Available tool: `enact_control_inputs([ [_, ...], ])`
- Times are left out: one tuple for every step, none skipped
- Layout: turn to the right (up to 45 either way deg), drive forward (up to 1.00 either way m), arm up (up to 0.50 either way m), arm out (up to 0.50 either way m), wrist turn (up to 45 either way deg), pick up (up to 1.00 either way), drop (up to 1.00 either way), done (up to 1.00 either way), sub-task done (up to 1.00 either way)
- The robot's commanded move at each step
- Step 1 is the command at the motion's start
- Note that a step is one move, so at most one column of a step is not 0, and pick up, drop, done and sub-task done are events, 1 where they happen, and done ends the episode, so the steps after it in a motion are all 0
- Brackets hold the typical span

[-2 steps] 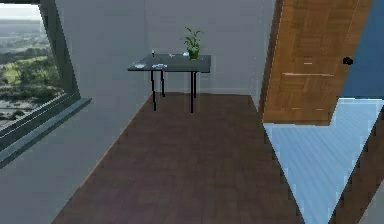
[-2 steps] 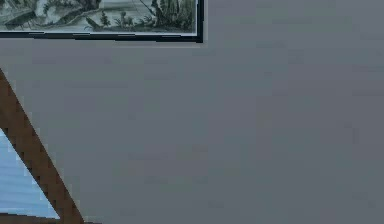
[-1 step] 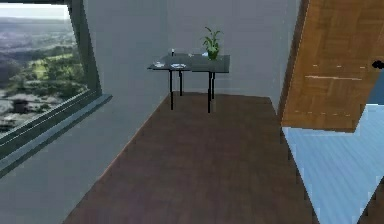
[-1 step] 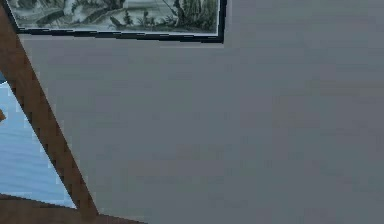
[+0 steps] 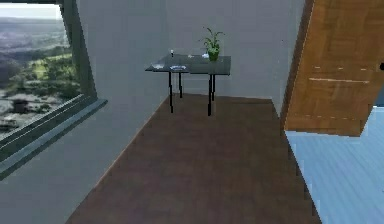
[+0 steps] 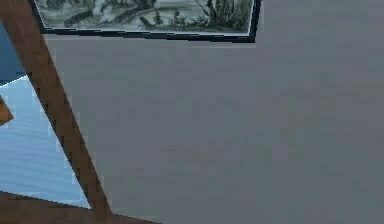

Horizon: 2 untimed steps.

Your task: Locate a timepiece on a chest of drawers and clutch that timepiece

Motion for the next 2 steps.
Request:
enact_control_inputs([
  [9.0, 0.00, 0.00, 0.00, 0.0, 0.00, 0.00, 0.00, 0.00],
  [0.0, 0.50, 0.00, 0.00, 0.0, 0.00, 0.00, 0.00, 0.00],
])
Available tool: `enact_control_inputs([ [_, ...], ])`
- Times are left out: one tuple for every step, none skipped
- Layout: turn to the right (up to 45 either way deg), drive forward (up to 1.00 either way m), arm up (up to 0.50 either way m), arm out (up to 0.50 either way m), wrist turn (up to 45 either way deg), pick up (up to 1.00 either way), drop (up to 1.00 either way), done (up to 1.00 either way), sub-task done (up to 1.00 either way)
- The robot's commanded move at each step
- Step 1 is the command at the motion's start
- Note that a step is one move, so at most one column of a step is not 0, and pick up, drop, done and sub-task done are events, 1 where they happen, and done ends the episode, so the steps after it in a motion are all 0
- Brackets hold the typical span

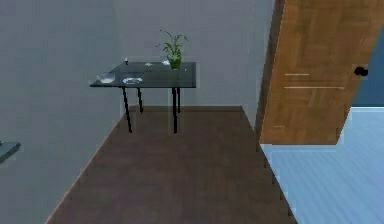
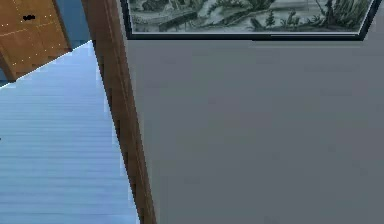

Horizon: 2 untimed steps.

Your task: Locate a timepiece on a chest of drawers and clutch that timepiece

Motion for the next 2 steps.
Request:
enact_control_inputs([
  [18.0, 0.00, 0.00, 0.00, 0.0, 0.00, 0.00, 0.00, 0.00],
  [0.0, 0.55, 0.00, 0.00, 0.0, 0.00, 0.00, 0.00, 0.00],
])
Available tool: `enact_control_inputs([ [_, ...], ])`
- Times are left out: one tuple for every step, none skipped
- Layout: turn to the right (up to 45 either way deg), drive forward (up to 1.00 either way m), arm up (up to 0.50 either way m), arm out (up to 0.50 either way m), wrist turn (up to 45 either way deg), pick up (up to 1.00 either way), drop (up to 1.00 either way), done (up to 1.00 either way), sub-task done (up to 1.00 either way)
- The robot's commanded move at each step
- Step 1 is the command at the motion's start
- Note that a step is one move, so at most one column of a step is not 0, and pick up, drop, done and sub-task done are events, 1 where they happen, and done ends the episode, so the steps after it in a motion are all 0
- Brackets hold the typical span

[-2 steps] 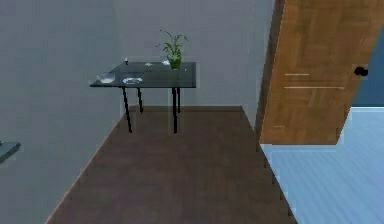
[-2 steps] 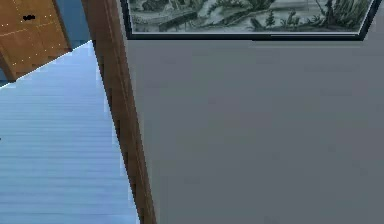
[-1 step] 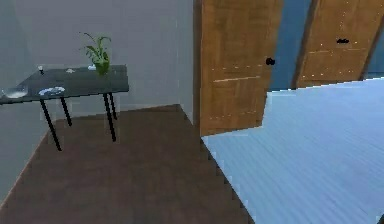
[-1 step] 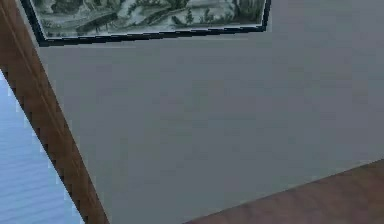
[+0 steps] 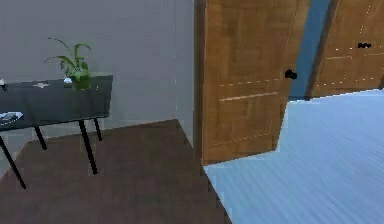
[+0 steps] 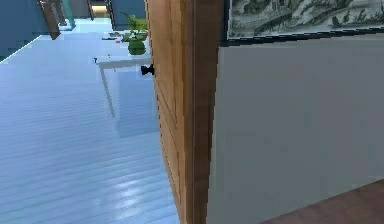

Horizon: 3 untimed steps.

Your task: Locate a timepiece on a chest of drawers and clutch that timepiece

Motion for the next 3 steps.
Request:
enact_control_inputs([
  [27.0, 0.00, 0.00, 0.00, 0.0, 0.00, 0.00, 0.00, 0.00],
  [0.0, 0.45, 0.00, 0.00, 0.0, 0.00, 0.00, 0.00, 0.00],
  [27.0, 0.00, 0.00, 0.00, 0.0, 0.00, 0.00, 0.00, 0.00],
])
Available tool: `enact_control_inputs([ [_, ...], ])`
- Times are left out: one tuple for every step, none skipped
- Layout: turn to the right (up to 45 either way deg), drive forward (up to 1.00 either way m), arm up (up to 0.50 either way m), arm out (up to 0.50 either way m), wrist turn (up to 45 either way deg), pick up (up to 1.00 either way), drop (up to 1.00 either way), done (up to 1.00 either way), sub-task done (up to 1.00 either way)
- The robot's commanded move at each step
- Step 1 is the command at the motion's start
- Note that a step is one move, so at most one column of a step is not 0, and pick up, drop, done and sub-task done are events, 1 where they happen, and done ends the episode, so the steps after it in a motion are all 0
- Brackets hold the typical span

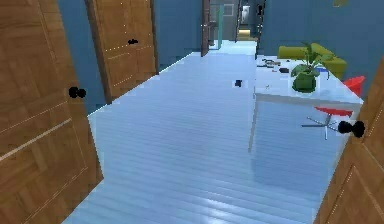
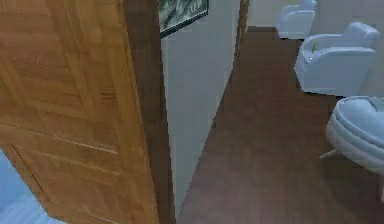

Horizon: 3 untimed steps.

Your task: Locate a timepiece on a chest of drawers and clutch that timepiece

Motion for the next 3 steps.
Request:
enact_control_inputs([
  [0.0, 1.00, 0.00, 0.00, 0.0, 0.00, 0.00, 0.00, 0.00],
  [0.0, 0.90, 0.00, 0.00, 0.0, 0.00, 0.00, 0.00, 0.00],
  [6.0, 0.00, 0.00, 0.00, 0.0, 0.00, 0.00, 0.00, 0.00],
])
